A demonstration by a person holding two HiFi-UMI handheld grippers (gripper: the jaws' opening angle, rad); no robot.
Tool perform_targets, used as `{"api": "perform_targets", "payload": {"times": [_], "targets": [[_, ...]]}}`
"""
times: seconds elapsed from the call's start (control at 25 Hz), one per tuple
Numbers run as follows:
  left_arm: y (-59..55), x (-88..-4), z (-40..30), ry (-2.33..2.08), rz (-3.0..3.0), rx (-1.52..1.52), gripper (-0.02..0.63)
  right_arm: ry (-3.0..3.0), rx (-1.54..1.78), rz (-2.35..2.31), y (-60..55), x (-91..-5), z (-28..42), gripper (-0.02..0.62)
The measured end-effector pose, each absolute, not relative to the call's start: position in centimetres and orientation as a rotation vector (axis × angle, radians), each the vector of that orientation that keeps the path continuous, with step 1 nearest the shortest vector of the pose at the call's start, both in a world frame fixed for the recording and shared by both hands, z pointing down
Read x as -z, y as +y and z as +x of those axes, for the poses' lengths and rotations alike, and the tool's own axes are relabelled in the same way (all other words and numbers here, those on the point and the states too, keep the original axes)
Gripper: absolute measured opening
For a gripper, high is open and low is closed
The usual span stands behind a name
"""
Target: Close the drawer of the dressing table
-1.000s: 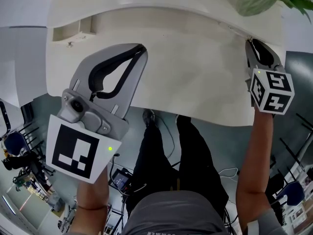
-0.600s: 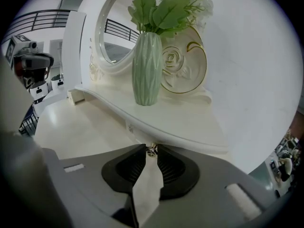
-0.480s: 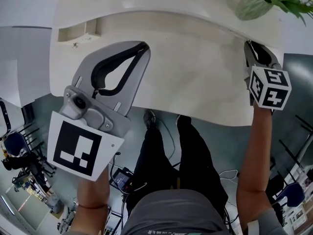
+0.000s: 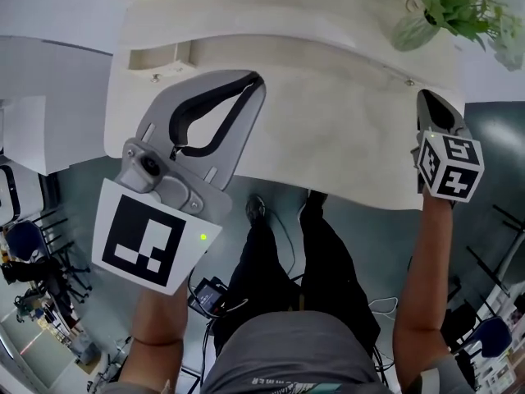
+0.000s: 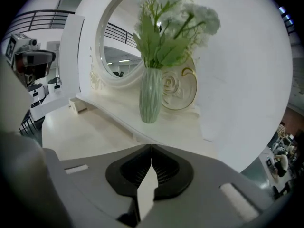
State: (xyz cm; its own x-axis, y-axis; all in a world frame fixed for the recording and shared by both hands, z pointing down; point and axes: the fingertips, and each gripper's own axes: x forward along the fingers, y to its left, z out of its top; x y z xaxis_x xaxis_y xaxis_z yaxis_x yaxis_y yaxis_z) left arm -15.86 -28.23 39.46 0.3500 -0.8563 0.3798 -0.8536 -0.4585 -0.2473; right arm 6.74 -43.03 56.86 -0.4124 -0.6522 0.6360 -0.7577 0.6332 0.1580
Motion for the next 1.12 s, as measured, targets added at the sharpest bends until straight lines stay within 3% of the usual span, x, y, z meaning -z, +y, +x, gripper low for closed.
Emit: {"api": "perform_targets", "payload": {"times": [0.68,1.12], "targets": [[-20.3,-28.5,-16.2,1.611,-2.481,0.651,0.003,-2.602,-0.015,0.981,-31.4,-31.5,1.7,0.002],[-15.0,-23.4,-16.9,1.613,-2.432,0.566,0.003,-2.661,0.12,0.936,-24.1,-24.1,-0.5,0.002]]}}
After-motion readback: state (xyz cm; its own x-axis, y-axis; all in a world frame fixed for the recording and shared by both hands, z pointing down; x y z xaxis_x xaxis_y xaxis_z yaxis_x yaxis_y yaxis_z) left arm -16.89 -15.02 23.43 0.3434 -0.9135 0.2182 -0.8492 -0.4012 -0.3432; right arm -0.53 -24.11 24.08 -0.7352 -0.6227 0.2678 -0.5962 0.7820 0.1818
